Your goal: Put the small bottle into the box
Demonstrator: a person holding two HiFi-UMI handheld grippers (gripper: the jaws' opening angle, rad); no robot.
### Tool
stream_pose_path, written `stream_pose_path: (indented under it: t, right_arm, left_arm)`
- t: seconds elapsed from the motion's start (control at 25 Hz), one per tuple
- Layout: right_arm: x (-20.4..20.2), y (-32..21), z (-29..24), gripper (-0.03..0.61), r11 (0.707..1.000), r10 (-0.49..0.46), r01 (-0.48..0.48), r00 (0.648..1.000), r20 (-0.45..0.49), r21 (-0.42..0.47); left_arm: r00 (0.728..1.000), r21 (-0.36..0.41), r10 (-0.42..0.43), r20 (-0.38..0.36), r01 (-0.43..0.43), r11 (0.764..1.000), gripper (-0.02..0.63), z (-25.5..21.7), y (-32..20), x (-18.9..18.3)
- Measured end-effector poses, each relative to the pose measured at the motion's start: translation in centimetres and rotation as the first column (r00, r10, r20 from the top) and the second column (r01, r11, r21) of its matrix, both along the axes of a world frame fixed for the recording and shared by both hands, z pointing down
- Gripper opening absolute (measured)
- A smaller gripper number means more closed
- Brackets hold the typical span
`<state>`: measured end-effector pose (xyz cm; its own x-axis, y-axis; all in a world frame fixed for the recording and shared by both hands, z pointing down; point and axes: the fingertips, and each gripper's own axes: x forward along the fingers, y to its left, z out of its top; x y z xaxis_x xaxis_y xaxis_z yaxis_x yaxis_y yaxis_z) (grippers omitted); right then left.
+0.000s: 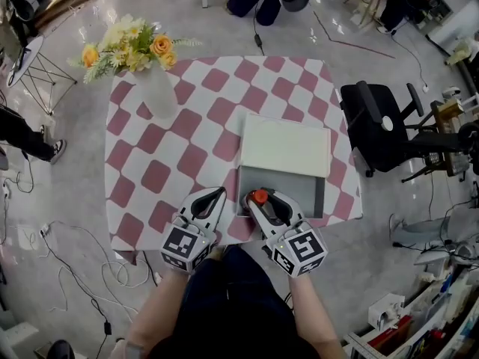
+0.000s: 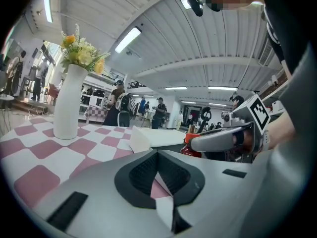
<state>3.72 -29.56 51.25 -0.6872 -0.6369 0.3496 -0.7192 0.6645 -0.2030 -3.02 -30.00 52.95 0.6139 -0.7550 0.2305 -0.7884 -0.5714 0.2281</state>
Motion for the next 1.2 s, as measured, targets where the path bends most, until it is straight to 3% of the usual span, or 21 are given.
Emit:
stream_pose_path:
  t: [0.6, 1.2]
  right_arm:
    - [-1.4, -0.5, 1.6, 0.147, 0.997, -0.072, 0.074, 0.991, -0.109, 0.014]
    - [-1.4, -0.1, 1.9, 0.149, 0.993, -0.113, 0.115, 0.981, -0.160, 0.003]
  left_arm:
    - [1.000, -0.006, -0.013, -0.003, 0.013, 1.000, 0.006, 0.8, -0.8, -0.3]
    - [1.000, 0.001, -0.026, 0.001, 0.026, 1.000, 0.006, 0.4, -0.4, -0.1]
